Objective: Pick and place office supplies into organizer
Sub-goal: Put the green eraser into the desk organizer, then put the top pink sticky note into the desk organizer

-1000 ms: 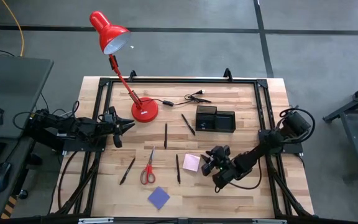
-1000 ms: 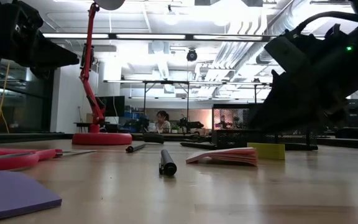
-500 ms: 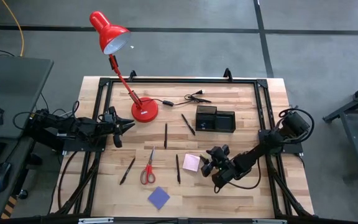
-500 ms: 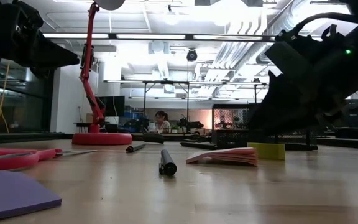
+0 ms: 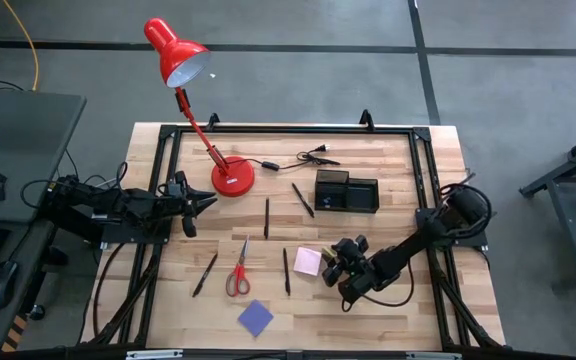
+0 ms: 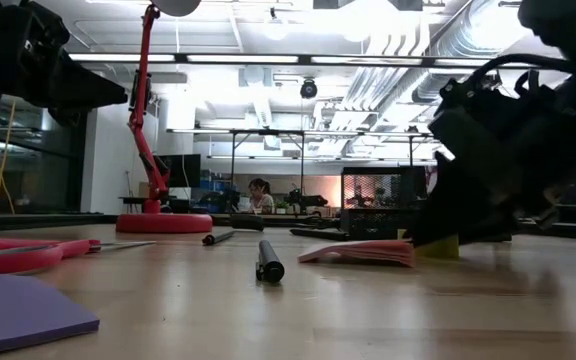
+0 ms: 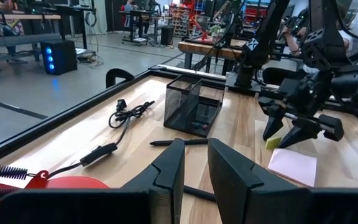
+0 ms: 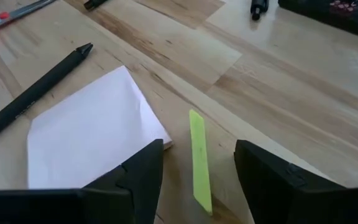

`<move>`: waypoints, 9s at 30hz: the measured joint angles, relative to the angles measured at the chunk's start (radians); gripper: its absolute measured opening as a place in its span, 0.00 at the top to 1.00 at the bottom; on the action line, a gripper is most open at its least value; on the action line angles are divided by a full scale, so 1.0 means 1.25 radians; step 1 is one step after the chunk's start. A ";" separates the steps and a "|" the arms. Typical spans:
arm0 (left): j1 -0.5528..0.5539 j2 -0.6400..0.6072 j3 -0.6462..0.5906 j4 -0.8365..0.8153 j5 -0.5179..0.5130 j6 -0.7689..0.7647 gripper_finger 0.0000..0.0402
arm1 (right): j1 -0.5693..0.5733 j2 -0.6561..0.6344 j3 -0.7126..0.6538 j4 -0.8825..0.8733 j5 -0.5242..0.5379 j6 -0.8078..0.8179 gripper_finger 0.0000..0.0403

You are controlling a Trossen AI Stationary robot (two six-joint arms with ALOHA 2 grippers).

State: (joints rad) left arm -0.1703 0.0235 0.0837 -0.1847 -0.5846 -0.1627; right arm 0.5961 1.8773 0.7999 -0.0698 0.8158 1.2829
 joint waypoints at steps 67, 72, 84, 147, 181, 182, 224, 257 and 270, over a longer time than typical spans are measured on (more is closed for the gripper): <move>0.000 0.000 0.000 0.000 0.000 0.000 0.85 | -0.309 -0.079 0.313 -0.623 -0.140 -0.294 0.94; 0.000 0.000 0.000 0.000 0.000 0.000 0.84 | -0.343 -0.077 0.313 -0.624 -0.143 -0.327 0.96; 0.000 0.000 0.000 0.000 0.000 0.000 0.84 | -0.395 -0.077 0.313 -0.624 -0.149 -0.377 0.95; 0.000 0.000 0.000 0.000 0.000 0.000 0.84 | -0.416 -0.075 0.246 -0.540 -0.154 -0.130 0.40; 0.000 0.000 0.000 0.000 0.000 0.000 0.85 | -0.382 -0.076 0.254 -0.542 -0.130 -0.069 0.51; 0.000 0.000 0.000 0.000 0.000 0.000 0.85 | -0.375 -0.076 0.254 -0.538 -0.140 -0.069 0.50; 0.000 0.000 0.000 0.000 0.000 0.000 0.85 | -0.056 -0.019 0.254 -0.223 -0.172 -0.488 0.30; 0.000 0.000 0.000 0.000 0.000 0.000 0.85 | -0.128 0.008 0.158 0.003 -0.286 -0.637 0.29; 0.000 0.000 0.000 0.000 0.000 0.000 0.85 | -0.140 0.008 0.105 0.101 -0.318 -0.619 0.22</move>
State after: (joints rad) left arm -0.1703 0.0235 0.0837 -0.1848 -0.5843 -0.1623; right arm 0.4205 1.8870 0.9314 0.0570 0.4181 0.5089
